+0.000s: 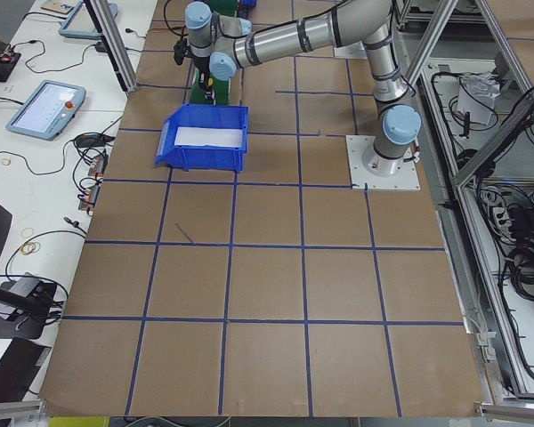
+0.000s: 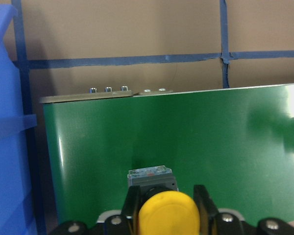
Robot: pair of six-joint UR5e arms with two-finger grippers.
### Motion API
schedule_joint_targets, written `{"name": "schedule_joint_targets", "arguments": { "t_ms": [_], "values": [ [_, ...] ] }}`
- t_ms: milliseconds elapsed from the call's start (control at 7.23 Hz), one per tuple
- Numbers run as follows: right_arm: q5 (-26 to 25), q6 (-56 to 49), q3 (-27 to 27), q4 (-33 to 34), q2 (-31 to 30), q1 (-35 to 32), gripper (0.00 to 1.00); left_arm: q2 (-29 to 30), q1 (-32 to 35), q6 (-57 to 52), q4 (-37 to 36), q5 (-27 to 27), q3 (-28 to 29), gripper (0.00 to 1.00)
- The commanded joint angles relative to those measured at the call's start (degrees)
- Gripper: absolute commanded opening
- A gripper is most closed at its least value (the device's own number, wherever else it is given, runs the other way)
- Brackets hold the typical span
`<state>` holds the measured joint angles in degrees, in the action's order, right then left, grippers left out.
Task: Transport two buttons from left to right
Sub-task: 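Lift the yellow button and place it on the green conveyor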
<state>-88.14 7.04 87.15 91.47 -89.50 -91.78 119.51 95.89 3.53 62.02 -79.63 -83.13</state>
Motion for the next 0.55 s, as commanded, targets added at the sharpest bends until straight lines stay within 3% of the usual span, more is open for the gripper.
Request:
{"name": "schedule_joint_targets", "arguments": {
  "t_ms": [0, 138, 415],
  "values": [
    [0.0, 0.0, 0.0, 0.0, 0.0, 0.0, 1.0, 0.0, 0.0, 1.2, -0.2, 0.3, -0.5, 0.61],
    [0.0, 0.0, 0.0, 0.0, 0.0, 0.0, 1.0, -0.7, 0.0, 0.8, -0.3, 0.3, -0.9, 1.0],
    [0.0, 0.0, 0.0, -0.1, 0.0, 0.1, 1.0, -1.6, 0.0, 0.4, -0.3, 0.2, -1.2, 1.0]
  ]
}}
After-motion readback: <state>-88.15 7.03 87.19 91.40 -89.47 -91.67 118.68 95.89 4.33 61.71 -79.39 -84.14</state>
